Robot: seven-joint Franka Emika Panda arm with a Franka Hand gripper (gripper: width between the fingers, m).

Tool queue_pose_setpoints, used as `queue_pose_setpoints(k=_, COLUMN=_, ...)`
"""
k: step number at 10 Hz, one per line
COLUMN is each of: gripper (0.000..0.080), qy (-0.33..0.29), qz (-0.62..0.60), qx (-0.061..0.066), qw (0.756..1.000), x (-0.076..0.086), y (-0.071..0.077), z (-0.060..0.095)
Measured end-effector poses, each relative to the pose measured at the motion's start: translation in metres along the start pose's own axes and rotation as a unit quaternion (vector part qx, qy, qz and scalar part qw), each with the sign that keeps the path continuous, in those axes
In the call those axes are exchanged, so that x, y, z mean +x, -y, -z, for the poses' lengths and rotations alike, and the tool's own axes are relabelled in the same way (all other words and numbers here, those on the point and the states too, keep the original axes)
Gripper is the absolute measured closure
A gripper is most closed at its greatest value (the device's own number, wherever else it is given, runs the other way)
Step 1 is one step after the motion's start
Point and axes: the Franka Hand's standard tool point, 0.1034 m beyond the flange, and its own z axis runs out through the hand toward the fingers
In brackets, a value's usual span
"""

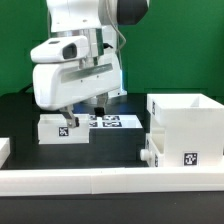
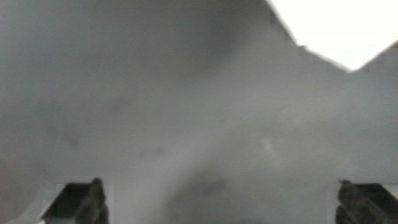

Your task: Assemble drawer

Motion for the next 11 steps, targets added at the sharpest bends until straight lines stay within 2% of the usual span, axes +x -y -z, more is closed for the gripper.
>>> queue_pose_setpoints(k=2, gripper=0.0151, qy=-0.004, qz=-0.102, qx=-0.004, qw=0.995, x=-0.024, y=0.015, z=0.001)
queue_pose_setpoints(k=4, gripper=0.0151, qy=-0.008, qz=-0.174, qx=-0.012, qw=0.985, x=-0.036, y=0.024, z=0.0)
queue_pose_setpoints(k=7, gripper=0.0151, qy=-0.009, qz=-0.242, qx=-0.009, qw=0.97, x=-0.035, y=0.025, z=-0.001)
queue_pose_setpoints(k=10, gripper=0.0151, qy=-0.011, qz=-0.335, qx=-0.005, qw=0.942, x=-0.035, y=0.027, z=-0.002)
queue_pose_setpoints(k=11, gripper=0.0151, qy=-0.015, qz=-0.355, qx=-0.012, qw=0.935, x=-0.04, y=0.032, z=-0.005)
